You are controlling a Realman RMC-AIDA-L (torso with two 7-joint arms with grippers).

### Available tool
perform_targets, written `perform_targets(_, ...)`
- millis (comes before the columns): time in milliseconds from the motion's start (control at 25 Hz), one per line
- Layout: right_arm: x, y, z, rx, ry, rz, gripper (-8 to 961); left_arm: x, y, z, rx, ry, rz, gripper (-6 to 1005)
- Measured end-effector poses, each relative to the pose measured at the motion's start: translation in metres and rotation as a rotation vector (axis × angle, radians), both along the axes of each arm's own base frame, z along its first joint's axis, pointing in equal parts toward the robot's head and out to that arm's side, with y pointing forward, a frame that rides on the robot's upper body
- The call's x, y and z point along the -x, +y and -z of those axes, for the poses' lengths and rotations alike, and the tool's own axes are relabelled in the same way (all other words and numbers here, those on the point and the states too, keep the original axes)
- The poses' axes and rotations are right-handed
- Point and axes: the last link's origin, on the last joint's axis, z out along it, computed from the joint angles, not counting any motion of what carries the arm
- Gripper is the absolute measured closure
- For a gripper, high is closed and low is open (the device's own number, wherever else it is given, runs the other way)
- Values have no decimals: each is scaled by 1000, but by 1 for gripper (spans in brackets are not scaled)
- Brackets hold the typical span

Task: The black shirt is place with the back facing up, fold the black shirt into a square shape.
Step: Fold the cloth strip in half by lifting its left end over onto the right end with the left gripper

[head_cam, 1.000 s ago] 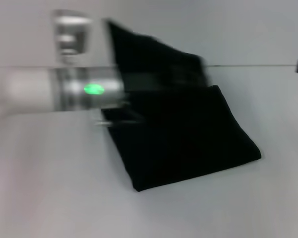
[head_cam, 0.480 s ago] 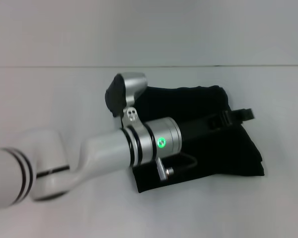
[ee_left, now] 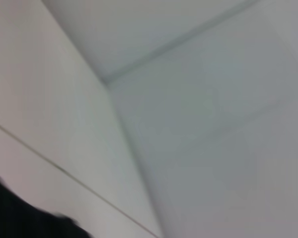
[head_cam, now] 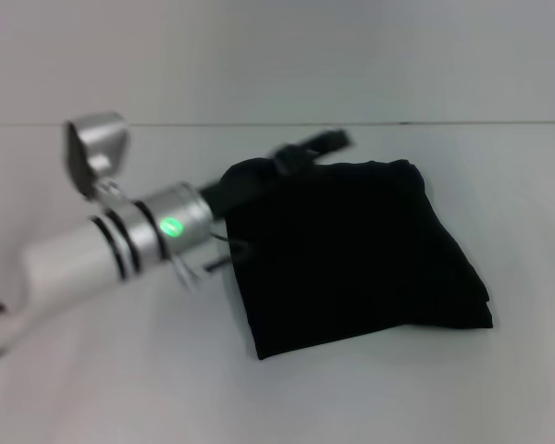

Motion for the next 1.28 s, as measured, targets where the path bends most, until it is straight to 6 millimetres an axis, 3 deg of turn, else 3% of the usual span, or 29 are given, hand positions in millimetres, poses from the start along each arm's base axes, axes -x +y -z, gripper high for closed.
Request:
perform_targets(120,0,11,5,35,-53,59,54,22,21,-22,-31,107,-84,253)
perform_targets(280,6,18,9,44,-61,68,54,41,40,-36,-46,254,-188,59)
perform_targets(520,11,24,14,31,-64,56,54,53,53,-42,-112,363,-264,34)
perform_targets(1280,13,31,18,24,-110,45,55,37,54,-15,-86,586,-147,36)
